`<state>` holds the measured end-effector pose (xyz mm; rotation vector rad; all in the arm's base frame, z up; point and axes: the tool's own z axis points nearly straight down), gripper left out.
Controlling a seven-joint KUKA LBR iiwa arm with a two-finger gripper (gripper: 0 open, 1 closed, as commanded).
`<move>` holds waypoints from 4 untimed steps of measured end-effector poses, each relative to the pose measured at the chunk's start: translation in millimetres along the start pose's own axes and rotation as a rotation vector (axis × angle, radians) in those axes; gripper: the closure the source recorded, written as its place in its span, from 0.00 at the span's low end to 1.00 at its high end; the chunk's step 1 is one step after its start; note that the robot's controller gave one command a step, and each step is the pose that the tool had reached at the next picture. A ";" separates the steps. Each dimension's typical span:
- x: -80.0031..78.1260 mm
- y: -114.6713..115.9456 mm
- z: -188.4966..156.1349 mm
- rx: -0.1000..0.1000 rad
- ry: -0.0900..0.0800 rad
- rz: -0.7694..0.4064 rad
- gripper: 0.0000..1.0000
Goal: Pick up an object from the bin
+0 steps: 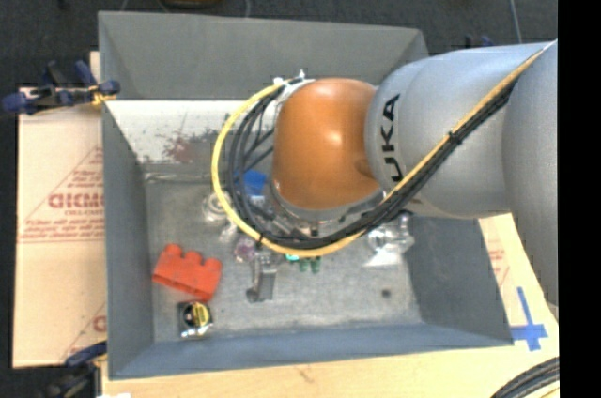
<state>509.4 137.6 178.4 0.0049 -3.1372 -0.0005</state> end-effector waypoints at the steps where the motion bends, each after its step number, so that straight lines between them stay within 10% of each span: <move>1: -27.2 29.2 112.3 0.000 0.000 -0.008 0.00; 2: -4.6 101.1 107.9 -0.002 -0.009 -0.246 0.00; 3: -5.3 99.5 107.8 -0.001 -0.009 -0.240 1.00; 4: -12.8 89.5 -24.5 -0.001 -0.016 -0.231 1.00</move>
Offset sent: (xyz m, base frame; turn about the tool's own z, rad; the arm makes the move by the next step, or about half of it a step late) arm 0.0273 0.0295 -0.1084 -0.0033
